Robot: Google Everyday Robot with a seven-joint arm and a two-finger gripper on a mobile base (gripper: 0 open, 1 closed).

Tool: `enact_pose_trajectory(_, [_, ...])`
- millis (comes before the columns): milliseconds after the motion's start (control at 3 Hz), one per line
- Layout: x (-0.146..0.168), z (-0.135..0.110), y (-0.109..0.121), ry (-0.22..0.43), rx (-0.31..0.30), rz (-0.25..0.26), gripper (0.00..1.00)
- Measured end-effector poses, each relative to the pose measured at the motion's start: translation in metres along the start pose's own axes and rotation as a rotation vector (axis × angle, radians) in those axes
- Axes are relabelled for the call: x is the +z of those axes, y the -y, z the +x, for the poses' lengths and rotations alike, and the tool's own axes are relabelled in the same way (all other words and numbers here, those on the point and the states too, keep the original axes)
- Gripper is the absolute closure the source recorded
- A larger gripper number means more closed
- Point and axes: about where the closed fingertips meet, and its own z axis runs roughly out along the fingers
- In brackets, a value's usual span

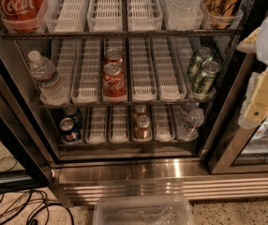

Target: Pick water bottle from middle shelf of fridge

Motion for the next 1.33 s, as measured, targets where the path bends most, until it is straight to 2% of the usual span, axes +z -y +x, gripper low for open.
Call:
enact_pose_trajectory(333, [0.000, 0.000, 0.000, 0.000, 0.000, 0.000, 0.00])
enact_pose_trajectory(667, [0.013, -0.013, -0.006, 0.045, 0.032, 0.014, 0.00])
enact_pose_trajectory(1000, [0.041, -0.042, -0.024, 0.147, 0.119, 0.021, 0.00])
enact_pose_trajectory(1333, [0.069, -0.091, -0.044, 0.264, 0.142, 0.005, 0.00])
